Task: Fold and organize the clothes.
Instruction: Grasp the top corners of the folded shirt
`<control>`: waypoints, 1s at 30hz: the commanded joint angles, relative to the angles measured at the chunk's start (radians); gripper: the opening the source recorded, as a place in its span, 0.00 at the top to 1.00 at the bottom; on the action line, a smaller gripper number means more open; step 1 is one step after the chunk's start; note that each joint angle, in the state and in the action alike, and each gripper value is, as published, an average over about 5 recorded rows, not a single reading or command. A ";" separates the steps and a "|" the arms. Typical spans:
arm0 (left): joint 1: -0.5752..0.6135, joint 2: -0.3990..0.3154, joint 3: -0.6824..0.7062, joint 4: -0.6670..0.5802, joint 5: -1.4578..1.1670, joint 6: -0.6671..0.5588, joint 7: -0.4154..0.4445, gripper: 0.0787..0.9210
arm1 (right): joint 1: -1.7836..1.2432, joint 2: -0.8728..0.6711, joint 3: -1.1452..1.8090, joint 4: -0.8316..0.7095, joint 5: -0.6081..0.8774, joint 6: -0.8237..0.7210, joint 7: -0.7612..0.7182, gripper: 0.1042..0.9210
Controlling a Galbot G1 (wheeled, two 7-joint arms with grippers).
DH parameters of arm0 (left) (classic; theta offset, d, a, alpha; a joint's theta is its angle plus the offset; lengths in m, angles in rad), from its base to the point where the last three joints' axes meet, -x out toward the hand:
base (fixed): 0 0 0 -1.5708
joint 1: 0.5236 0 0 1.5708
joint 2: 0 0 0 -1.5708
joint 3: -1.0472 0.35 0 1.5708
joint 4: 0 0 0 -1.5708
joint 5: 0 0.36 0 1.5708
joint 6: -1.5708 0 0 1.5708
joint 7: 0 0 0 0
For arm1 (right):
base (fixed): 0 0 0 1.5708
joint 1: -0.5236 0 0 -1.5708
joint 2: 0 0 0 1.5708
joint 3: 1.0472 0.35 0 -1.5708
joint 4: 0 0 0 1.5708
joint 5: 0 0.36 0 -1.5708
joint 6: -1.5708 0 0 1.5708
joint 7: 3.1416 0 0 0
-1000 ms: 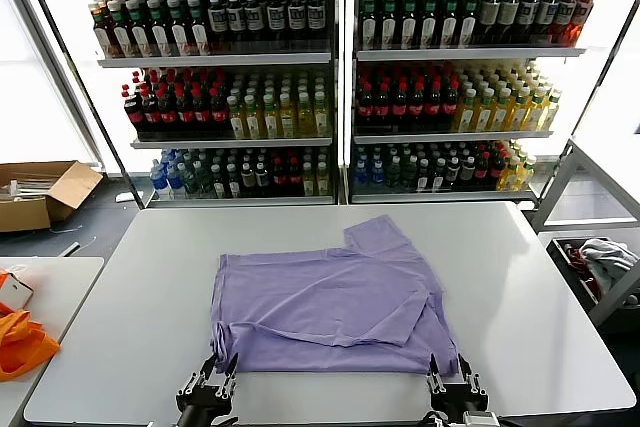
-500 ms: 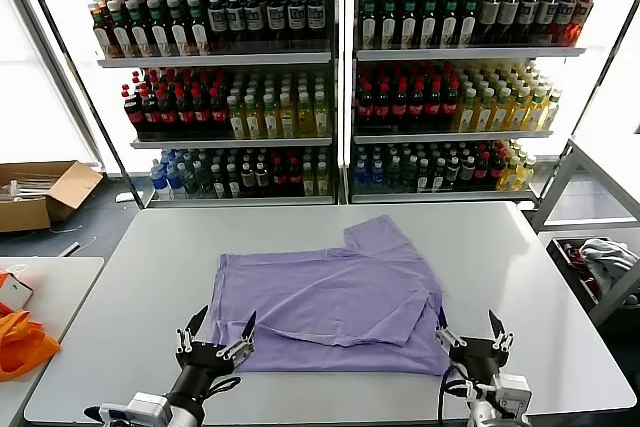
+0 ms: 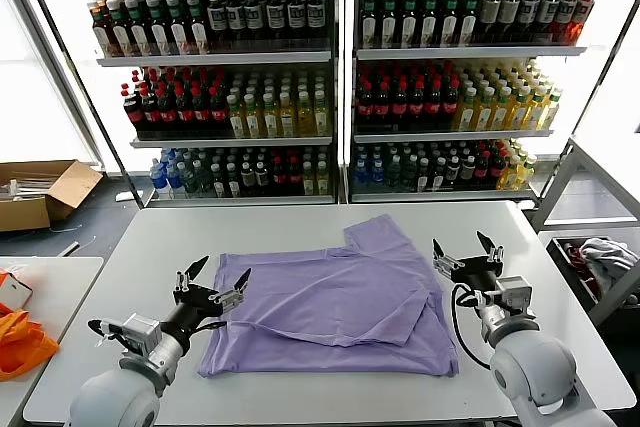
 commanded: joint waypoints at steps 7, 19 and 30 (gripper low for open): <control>-0.439 0.069 0.197 0.477 -0.159 0.117 -0.003 0.12 | 0.472 -0.009 -0.288 -0.471 0.087 -0.052 -0.091 0.12; -0.453 0.012 0.213 0.537 -0.142 0.127 -0.026 0.12 | 0.567 0.186 -0.310 -0.735 0.002 -0.050 -0.185 0.12; -0.475 0.010 0.206 0.589 -0.139 0.132 -0.039 0.12 | 0.606 0.265 -0.287 -0.879 -0.057 -0.030 -0.190 0.12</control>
